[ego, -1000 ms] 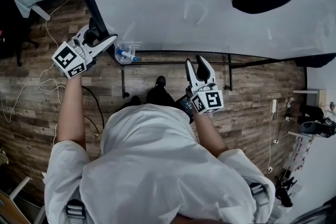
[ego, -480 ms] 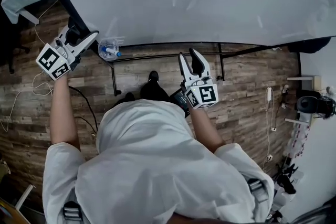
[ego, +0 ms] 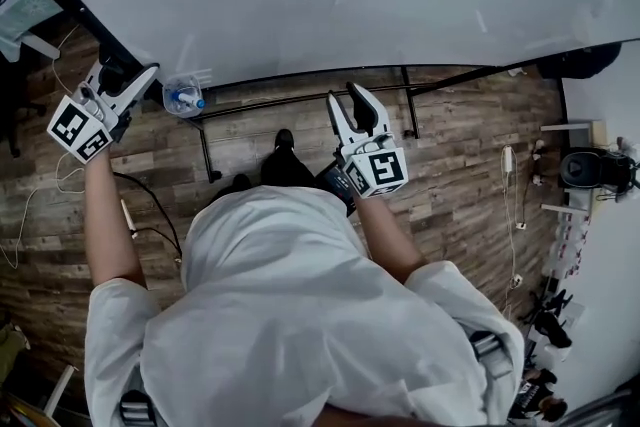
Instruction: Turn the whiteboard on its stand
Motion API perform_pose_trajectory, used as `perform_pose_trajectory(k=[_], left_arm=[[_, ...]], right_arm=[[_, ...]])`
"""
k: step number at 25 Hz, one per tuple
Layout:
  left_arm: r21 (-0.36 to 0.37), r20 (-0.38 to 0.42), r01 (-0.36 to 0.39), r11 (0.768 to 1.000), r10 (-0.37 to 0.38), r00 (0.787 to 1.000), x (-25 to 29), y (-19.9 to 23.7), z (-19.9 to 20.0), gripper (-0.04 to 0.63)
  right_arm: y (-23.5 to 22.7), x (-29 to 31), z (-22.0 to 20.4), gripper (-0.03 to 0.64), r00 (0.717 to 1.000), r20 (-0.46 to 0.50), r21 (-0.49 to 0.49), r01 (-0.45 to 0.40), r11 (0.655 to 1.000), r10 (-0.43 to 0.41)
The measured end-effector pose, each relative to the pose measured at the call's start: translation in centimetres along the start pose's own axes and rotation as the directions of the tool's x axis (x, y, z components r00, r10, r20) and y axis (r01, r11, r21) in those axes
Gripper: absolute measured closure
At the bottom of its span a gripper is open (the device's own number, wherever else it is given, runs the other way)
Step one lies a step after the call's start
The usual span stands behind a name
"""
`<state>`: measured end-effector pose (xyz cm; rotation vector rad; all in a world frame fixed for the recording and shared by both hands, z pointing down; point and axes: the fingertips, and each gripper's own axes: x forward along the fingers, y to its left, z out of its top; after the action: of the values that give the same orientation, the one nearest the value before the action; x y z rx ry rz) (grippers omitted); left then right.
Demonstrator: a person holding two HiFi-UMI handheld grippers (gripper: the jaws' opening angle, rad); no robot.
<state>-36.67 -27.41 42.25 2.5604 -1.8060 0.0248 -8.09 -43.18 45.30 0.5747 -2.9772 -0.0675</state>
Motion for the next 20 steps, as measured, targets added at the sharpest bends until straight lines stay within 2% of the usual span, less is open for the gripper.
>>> perform_pose_trajectory(k=[8, 20], left_arm=[[-0.006, -0.004, -0.008, 1.0, 0.008, 1.0, -1.2, 1.0, -0.4, 0.402], [-0.016, -0.028, -0.01, 1.0, 0.01, 1.0, -1.1, 1.5, -0.8, 0.401]], right_arm=[[-0.1, 0.3, 0.3, 0.476, 1.0, 0.009, -0.037, 0.0, 0.999, 0.0], [-2.3, -0.7, -0.9, 0.485, 1.0, -0.001, -0.01, 0.022, 1.0, -0.022]])
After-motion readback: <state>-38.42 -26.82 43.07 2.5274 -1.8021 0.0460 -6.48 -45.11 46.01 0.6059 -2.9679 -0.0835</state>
